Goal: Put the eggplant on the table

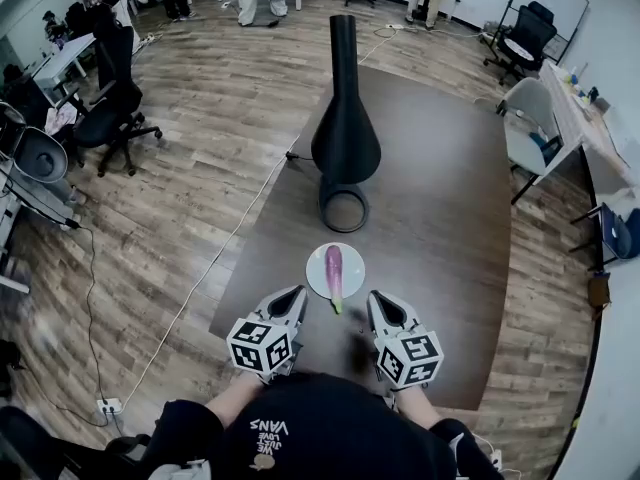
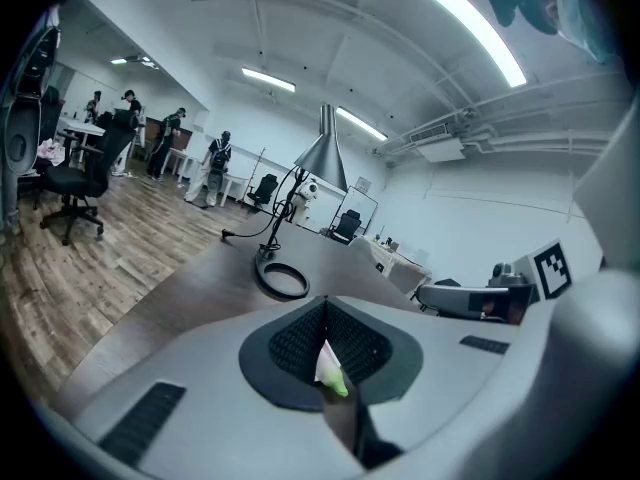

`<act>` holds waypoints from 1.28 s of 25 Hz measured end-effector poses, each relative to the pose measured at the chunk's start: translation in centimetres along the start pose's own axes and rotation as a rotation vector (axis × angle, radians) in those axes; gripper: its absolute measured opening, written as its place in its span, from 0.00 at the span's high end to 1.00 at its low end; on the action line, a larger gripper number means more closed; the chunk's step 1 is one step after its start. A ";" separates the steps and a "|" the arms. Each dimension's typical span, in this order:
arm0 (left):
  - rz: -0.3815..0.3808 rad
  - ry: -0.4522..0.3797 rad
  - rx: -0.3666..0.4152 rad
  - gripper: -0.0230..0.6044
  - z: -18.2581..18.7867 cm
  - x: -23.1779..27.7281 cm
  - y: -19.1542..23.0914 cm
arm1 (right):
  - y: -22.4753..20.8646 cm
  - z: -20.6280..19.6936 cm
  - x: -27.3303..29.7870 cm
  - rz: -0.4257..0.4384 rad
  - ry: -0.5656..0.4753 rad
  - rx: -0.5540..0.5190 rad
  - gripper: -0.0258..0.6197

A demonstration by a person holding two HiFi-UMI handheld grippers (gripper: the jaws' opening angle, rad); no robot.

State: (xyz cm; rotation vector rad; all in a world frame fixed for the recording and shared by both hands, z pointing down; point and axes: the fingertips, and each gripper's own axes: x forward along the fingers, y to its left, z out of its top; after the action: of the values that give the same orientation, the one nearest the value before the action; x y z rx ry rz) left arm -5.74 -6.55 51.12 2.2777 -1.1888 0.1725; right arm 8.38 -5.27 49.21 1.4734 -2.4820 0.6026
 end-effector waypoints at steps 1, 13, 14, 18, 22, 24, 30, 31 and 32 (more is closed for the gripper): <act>0.000 -0.002 0.001 0.95 0.0 -0.1 -0.1 | 0.1 -0.1 -0.1 0.004 0.002 -0.001 0.93; 0.017 -0.023 0.008 0.95 0.7 -0.9 -0.3 | 0.6 0.6 0.2 0.020 0.006 -0.016 0.93; 0.019 -0.022 0.006 0.95 0.7 -1.0 -0.2 | 0.6 0.7 0.2 0.021 0.007 -0.016 0.93; 0.028 -0.013 0.024 0.95 0.4 -1.3 -0.2 | 0.7 0.6 0.3 0.020 0.010 -0.016 0.93; 0.028 -0.013 0.033 0.95 0.4 -1.5 -0.3 | 0.9 0.5 0.3 0.023 0.011 -0.017 0.93; 0.028 -0.014 0.029 0.95 0.4 -1.5 -0.3 | 1.0 0.4 0.3 0.025 0.014 -0.016 0.93; 0.027 -0.013 0.030 0.95 0.3 -1.6 -0.2 | 0.9 0.1 0.3 0.019 0.021 -0.013 0.93; 0.027 -0.013 0.028 0.95 0.3 -1.6 -0.1 | 0.9 0.1 0.4 0.019 0.022 -0.013 0.93; 0.026 -0.013 0.024 0.95 0.3 -1.6 -0.1 | 0.9 0.2 0.4 0.018 0.023 -0.013 0.93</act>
State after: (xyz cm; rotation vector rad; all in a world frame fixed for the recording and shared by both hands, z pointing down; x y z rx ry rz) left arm -6.65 -5.54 50.25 2.2885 -1.2297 0.1834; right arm 7.40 -5.24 48.97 1.4329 -2.4801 0.6022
